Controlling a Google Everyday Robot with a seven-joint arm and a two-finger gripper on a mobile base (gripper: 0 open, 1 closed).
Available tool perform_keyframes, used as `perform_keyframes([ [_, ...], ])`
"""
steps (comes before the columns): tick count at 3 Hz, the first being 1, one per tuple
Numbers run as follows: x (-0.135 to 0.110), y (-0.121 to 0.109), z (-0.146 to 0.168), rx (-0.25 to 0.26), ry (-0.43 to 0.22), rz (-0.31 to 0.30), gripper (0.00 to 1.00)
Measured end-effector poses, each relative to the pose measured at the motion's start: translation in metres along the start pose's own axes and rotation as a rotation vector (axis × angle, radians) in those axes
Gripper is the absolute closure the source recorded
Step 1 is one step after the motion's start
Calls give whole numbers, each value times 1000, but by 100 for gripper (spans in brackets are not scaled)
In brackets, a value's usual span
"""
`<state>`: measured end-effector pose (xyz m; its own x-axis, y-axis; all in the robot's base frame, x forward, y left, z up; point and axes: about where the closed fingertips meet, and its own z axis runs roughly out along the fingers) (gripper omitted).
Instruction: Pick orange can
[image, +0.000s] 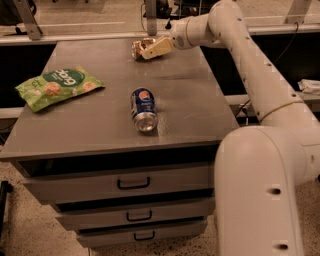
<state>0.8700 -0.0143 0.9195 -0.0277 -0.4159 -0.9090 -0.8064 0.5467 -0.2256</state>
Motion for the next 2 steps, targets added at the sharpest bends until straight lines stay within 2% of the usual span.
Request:
perform_keyframes([
  [1,-2,-18,11,79,60,5,0],
  [2,15,-15,23,112,146,31,0],
])
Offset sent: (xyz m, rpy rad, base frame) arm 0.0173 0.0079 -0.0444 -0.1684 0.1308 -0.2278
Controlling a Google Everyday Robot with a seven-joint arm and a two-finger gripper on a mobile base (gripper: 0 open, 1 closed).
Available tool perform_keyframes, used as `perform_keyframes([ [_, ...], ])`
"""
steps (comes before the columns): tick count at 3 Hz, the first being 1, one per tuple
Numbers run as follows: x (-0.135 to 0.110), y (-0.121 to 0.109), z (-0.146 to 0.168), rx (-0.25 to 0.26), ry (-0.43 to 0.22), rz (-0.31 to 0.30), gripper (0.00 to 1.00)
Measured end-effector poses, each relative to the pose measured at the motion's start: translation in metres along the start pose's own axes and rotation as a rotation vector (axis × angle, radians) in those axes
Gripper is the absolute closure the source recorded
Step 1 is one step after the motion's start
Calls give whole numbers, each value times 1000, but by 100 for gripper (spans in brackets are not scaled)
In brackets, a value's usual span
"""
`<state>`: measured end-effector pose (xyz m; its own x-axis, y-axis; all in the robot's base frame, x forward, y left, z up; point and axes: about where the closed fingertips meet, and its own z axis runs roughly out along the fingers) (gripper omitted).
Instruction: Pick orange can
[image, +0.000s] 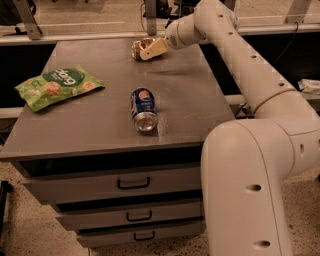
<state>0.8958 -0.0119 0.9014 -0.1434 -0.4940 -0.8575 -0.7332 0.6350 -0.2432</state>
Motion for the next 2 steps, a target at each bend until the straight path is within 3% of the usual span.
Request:
perform_keyframes([
  [1,11,8,10,10,54,21,0],
  [2,13,21,20,-10,65,29,0],
])
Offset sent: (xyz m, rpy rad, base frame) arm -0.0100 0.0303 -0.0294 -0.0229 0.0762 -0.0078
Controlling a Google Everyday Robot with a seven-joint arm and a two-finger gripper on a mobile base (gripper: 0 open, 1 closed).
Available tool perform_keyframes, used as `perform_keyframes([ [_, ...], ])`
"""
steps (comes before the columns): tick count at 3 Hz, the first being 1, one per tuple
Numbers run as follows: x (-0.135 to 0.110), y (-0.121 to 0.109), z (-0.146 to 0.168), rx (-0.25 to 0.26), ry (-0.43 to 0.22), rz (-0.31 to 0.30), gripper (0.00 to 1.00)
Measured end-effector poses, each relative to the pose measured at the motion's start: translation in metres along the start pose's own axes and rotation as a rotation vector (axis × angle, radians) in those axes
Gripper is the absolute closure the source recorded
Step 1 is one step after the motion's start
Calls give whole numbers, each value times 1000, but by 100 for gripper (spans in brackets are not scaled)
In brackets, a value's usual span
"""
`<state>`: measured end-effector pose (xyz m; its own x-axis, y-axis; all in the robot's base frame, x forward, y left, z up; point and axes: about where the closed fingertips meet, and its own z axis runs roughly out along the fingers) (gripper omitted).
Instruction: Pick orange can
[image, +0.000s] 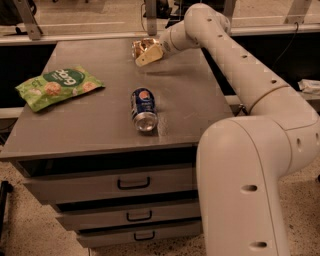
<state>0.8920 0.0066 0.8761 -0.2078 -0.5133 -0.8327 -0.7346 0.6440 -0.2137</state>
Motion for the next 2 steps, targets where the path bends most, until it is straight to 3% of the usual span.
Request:
perform_keyframes([
  [2,-10,4,12,-22,-15,-20,0],
])
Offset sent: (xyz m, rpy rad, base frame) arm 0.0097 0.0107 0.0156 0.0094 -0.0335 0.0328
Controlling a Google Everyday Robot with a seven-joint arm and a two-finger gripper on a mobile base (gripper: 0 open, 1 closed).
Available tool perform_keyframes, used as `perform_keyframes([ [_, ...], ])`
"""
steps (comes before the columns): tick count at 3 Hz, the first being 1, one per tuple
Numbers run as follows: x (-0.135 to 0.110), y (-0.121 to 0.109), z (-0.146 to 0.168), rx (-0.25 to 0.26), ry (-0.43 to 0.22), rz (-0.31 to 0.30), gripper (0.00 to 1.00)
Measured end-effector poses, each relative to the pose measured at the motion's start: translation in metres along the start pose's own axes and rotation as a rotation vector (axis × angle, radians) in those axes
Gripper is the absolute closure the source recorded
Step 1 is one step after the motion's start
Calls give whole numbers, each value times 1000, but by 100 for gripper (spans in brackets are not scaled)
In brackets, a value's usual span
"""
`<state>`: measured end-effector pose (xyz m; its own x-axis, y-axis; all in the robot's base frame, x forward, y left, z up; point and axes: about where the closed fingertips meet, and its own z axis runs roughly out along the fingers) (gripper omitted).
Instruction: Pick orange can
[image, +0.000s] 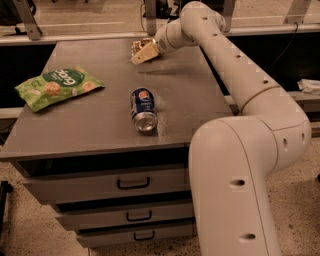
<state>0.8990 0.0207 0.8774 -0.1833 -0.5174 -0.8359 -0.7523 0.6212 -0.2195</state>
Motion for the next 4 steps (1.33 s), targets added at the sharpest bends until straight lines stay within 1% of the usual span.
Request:
perform_keyframes([
  [2,13,-9,10,4,38,8,0],
  [3,18,-10,17,-1,47,15,16],
  [4,22,-10,23,-11,51,20,38],
])
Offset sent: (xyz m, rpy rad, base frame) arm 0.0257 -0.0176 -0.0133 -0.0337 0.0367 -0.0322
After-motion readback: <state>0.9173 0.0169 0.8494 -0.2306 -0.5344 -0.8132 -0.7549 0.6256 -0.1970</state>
